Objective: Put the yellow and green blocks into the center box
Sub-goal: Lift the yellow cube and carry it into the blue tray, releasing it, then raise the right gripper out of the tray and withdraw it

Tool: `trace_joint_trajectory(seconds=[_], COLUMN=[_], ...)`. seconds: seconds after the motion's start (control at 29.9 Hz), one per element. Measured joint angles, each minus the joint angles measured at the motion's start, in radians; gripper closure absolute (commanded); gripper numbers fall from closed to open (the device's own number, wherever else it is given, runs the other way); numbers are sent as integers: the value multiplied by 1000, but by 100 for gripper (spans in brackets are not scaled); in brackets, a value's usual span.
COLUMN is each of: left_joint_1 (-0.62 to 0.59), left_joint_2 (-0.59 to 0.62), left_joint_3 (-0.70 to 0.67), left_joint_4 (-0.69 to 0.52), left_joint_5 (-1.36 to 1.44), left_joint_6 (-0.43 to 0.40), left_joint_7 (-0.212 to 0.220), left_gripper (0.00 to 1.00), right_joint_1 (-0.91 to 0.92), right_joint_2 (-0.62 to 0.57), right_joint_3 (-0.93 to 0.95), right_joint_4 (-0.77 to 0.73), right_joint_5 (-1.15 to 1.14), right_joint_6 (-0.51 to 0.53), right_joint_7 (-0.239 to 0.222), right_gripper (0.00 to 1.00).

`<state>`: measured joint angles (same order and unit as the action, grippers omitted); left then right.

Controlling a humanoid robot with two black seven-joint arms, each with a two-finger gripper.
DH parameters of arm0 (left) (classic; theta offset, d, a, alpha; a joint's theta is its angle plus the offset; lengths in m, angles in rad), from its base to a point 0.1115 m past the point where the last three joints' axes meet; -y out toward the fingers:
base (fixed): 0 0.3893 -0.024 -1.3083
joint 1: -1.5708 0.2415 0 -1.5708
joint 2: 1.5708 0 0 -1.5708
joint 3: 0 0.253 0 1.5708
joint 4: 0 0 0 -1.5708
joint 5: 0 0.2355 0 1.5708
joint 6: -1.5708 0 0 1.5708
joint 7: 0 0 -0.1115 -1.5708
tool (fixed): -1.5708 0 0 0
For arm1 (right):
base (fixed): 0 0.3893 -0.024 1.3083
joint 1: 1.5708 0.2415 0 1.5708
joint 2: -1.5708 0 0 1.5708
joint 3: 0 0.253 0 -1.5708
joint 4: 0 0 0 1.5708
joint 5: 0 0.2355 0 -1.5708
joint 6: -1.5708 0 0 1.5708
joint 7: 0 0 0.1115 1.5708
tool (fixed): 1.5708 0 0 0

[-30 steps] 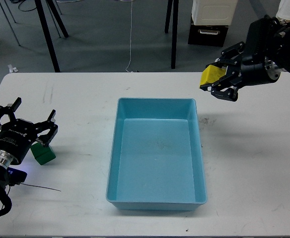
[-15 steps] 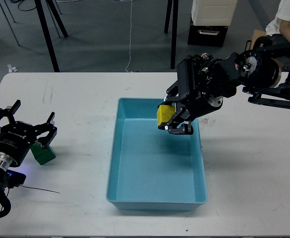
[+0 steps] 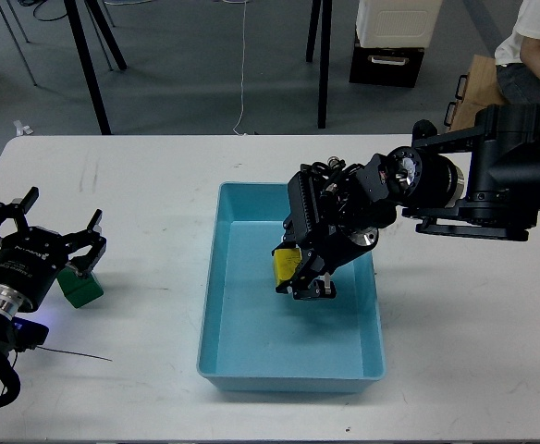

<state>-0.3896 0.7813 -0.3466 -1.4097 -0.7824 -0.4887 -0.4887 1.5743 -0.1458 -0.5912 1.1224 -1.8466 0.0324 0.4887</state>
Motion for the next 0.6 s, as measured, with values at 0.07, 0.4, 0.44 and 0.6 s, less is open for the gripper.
trace_joint_trajectory(seconds=[0.07,0.4,0.44,0.6], left_joint_1=[0,0,0,-7], left_joint_2=[0,-1,-1,7], left_joint_3=[0,-1,-1,-2], left_joint_4=[0,0,0,0], left_joint_5=[0,0,0,17], left_joint_6=[0,0,0,0], left_joint_7=[0,0,0,0], left_gripper=[0,0,0,0], right_joint_1=[-1,-2,2,36], right_joint_2=[0,-17,-27,-101], right_joint_3=[-7,-43,-38,30], right_joint_4=[-11,-34,-34,-24], right_joint_5=[14,56,59,86], right_joint_6=[6,16,14,7], right_joint_7=[0,0,0,0], right_gripper=[4,3,3,3])
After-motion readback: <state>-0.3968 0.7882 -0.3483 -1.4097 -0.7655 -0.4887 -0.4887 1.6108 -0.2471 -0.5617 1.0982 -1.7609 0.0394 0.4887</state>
